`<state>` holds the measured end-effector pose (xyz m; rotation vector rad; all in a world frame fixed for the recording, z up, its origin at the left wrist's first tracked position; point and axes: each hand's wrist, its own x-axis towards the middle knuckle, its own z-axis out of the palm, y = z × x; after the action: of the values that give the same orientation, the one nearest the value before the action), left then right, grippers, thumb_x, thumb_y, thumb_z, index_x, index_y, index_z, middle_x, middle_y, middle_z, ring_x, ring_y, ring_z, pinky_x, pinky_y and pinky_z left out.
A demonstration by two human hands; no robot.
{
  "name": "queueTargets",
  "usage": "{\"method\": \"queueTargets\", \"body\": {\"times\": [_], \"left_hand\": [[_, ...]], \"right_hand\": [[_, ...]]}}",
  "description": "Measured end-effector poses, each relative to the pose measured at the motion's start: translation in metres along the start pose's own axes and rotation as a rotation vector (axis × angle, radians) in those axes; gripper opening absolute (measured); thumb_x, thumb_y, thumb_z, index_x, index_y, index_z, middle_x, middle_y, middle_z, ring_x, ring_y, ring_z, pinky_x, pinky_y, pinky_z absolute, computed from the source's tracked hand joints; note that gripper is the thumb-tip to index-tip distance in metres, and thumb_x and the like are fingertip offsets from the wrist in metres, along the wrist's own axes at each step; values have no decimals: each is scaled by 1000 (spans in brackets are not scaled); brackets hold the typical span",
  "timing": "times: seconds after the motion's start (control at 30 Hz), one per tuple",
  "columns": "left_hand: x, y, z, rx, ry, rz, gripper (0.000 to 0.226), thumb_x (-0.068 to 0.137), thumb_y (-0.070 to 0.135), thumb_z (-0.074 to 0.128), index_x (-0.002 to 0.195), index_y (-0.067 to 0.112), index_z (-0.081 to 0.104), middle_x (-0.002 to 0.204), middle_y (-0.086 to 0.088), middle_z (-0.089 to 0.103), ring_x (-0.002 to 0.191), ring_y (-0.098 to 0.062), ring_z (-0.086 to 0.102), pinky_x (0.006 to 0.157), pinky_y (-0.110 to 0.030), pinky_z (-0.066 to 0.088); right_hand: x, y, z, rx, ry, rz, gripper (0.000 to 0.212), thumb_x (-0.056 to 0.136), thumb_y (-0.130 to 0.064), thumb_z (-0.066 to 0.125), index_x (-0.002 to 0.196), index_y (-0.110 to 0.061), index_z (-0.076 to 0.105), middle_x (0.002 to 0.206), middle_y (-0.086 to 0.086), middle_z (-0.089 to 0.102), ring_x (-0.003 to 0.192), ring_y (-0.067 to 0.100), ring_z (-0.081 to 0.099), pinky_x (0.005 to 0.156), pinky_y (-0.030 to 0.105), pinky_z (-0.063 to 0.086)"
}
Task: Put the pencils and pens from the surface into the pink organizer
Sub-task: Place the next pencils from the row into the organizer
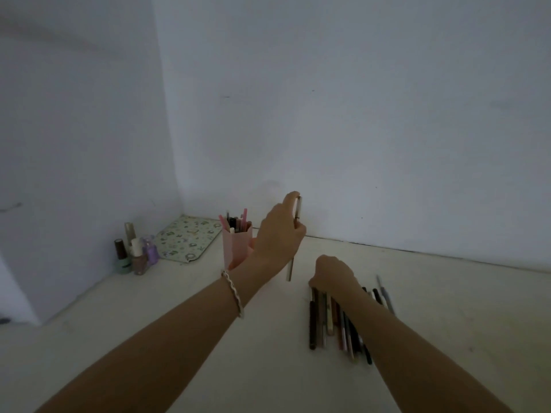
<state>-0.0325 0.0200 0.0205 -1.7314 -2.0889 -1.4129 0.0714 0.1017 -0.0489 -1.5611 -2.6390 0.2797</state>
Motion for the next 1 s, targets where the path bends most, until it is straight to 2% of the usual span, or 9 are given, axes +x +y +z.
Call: {"method": "queueTargets", "body": {"times": [0.1,0.2,0.27,0.37,0.47,0.57,0.63,0.77,1.0], "left_hand": [[-1,-5,-9,-45,60,20,61,90,10,54,144,29,34,89,-4,56,72,-13,56,66,-26,51],[14,-12,-34,-69,286,69,62,91,8,57,144,28,35,93,-1,58,75,-7,57,69,-17,52],[32,-20,-60,-105,459,71,61,91,6,57,144,26,35,95,-4,59,77,-10,62,72,-22,56],[45,-38,-89,-94,599,27,57,92,9,55,143,25,35,94,-6,59,77,-14,62,74,-28,58],[39,-56,-90,-30,524,-43,53,94,10,53,141,27,36,93,-6,59,77,-15,62,71,-28,56],[26,-74,-79,134,367,-82,32,94,18,51,126,23,53,99,-6,60,88,-20,61,74,-27,49],[20,-82,-75,288,346,-117,25,94,28,50,109,17,67,108,-8,61,103,-23,56,84,-31,45],[20,-80,-86,251,505,-155,29,95,22,42,111,15,66,114,-8,61,109,-23,51,91,-36,43],[19,-49,-95,60,546,-63,26,92,9,45,111,15,62,108,-1,62,98,-13,56,82,-19,42]], "right_hand": [[1,-6,5,51,40,2,27,87,-10,53,63,-13,41,66,-1,48,65,16,51,55,22,39],[9,-13,-17,257,91,18,30,89,-17,54,63,-13,40,63,-1,45,56,13,45,48,20,32],[15,-18,-45,422,208,-8,27,93,-20,51,70,-7,47,69,5,54,63,20,53,48,21,35],[17,-27,-79,729,509,-85,19,99,-22,48,98,-4,54,83,10,64,70,23,62,54,25,45],[9,-41,-94,892,786,-204,15,100,-17,45,114,-11,47,69,0,59,59,15,58,49,18,43],[2,-55,-99,980,906,-297,14,101,-14,44,114,-18,46,72,8,61,61,17,59,51,19,44],[-1,-65,-99,1046,956,-359,13,100,-15,45,112,-20,47,76,7,63,61,10,58,53,16,43],[-1,-87,-99,1158,1001,-494,14,99,-20,47,112,-26,46,82,1,67,70,7,61,61,7,44],[9,-117,-67,888,784,-558,14,100,-16,47,113,-22,47,81,3,67,69,16,65,63,26,54]]}}
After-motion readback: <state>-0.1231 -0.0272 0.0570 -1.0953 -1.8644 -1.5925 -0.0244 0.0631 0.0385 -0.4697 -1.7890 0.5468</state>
